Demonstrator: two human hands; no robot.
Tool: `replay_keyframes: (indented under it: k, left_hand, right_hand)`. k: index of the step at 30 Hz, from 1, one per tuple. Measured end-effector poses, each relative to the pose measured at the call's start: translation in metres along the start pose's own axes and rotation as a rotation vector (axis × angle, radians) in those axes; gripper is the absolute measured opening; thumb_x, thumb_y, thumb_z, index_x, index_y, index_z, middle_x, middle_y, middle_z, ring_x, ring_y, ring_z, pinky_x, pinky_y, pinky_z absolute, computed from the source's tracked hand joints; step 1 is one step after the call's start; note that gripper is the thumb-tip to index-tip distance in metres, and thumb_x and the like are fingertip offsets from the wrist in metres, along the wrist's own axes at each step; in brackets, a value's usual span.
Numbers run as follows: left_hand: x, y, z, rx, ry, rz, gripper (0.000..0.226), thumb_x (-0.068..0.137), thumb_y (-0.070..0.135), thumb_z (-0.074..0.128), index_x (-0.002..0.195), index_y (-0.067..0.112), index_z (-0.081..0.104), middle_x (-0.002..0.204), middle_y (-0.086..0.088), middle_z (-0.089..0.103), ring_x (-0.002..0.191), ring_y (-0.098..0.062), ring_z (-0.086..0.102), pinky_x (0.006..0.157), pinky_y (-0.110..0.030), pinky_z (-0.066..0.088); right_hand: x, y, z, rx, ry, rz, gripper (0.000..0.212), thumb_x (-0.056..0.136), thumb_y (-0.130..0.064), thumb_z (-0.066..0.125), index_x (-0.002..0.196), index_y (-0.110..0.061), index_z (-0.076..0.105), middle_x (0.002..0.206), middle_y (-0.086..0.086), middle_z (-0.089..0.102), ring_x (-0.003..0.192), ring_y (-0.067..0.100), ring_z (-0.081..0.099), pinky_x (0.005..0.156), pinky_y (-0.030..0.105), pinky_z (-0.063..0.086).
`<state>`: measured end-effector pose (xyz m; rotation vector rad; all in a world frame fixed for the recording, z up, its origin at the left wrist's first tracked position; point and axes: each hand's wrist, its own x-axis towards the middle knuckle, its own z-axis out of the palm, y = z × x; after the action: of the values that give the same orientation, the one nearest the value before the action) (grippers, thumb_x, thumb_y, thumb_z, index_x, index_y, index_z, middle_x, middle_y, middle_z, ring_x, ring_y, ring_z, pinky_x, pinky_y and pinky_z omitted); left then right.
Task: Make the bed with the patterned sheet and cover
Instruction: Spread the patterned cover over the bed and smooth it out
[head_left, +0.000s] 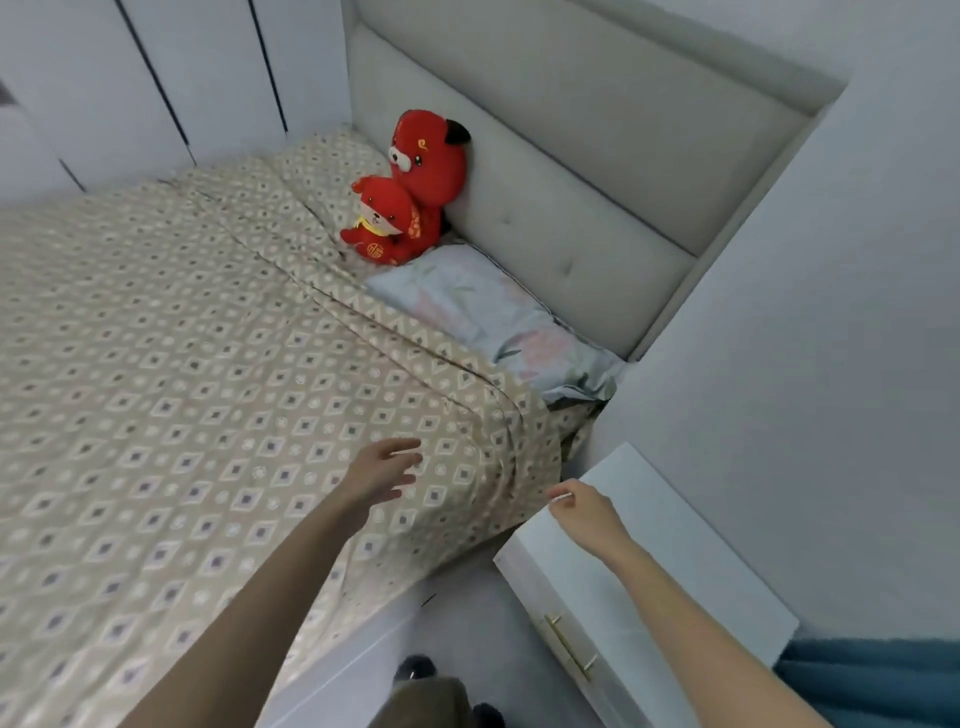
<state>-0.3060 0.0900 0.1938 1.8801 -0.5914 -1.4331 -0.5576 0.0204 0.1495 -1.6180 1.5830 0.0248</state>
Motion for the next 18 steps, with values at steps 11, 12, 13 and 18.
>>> replay_keyframes:
  k: [11,12,13,18]
  left_hand:
    - [0.205,0.037,0.038,-0.074,0.031,-0.205,0.028,0.094,0.018,0.055,0.122,0.016,0.060,0.117,-0.007,0.063,0.098,-0.021,0.061,0.087,-0.032,0.046]
    - [0.218,0.038,0.041,-0.084,0.034,-0.228,0.027,0.094,0.017,0.055,0.121,0.016,0.060,0.115,-0.007,0.063,0.097,-0.020,0.060,0.085,-0.031,0.045]
    - [0.231,0.039,0.044,-0.094,0.041,-0.245,0.027,0.094,0.017,0.055,0.121,0.016,0.060,0.115,-0.007,0.062,0.096,-0.020,0.060,0.084,-0.030,0.044]
    - [0.301,0.020,0.065,-0.099,0.017,-0.370,0.032,0.096,0.015,0.050,0.127,0.014,0.056,0.120,-0.006,0.060,0.097,-0.022,0.057,0.083,-0.029,0.042]
  right_hand:
    - [0.231,-0.025,-0.010,-0.179,-0.126,0.038,0.029,0.095,-0.019,0.047,0.122,-0.016,0.055,0.128,0.003,0.052,0.114,0.022,0.052,0.082,0.026,0.041]
    - [0.247,-0.028,-0.008,-0.194,-0.130,0.039,0.030,0.094,-0.019,0.048,0.123,-0.015,0.054,0.129,0.004,0.051,0.116,0.023,0.050,0.084,0.027,0.041]
    - [0.261,-0.031,-0.007,-0.211,-0.127,0.025,0.031,0.094,-0.019,0.048,0.124,-0.014,0.054,0.131,0.006,0.050,0.119,0.024,0.048,0.090,0.028,0.041]
    - [0.337,-0.036,0.006,-0.262,-0.150,0.020,0.036,0.093,-0.018,0.049,0.128,-0.016,0.051,0.136,0.005,0.046,0.124,0.024,0.045,0.101,0.035,0.040]
